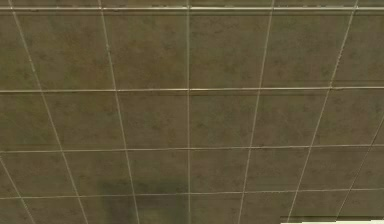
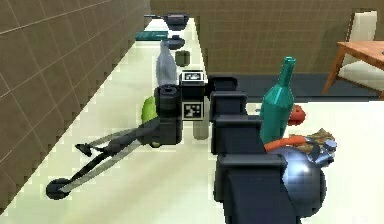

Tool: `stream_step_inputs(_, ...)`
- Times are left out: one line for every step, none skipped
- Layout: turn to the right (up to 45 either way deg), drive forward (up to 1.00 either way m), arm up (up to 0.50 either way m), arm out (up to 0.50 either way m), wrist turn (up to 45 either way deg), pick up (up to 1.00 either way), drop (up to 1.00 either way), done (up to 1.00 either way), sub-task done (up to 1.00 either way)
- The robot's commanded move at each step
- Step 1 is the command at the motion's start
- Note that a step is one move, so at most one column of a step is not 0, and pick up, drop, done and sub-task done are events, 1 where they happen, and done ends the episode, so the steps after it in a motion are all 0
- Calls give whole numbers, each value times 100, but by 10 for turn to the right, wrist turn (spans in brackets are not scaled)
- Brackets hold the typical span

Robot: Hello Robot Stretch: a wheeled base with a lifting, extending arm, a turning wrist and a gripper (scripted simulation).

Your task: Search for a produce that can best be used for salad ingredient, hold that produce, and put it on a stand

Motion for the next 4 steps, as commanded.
stream_step_inputs(0, 0, 0, 0, 450, 0, 0, 0, 0)
stream_step_inputs(0, 0, 0, 0, 210, 0, 0, 0, 0)
stream_step_inputs(0, 0, -8, 0, 0, 0, 0, 0, 0)
stream_step_inputs(0, 0, 0, 0, 0, 100, 0, 0, 0)
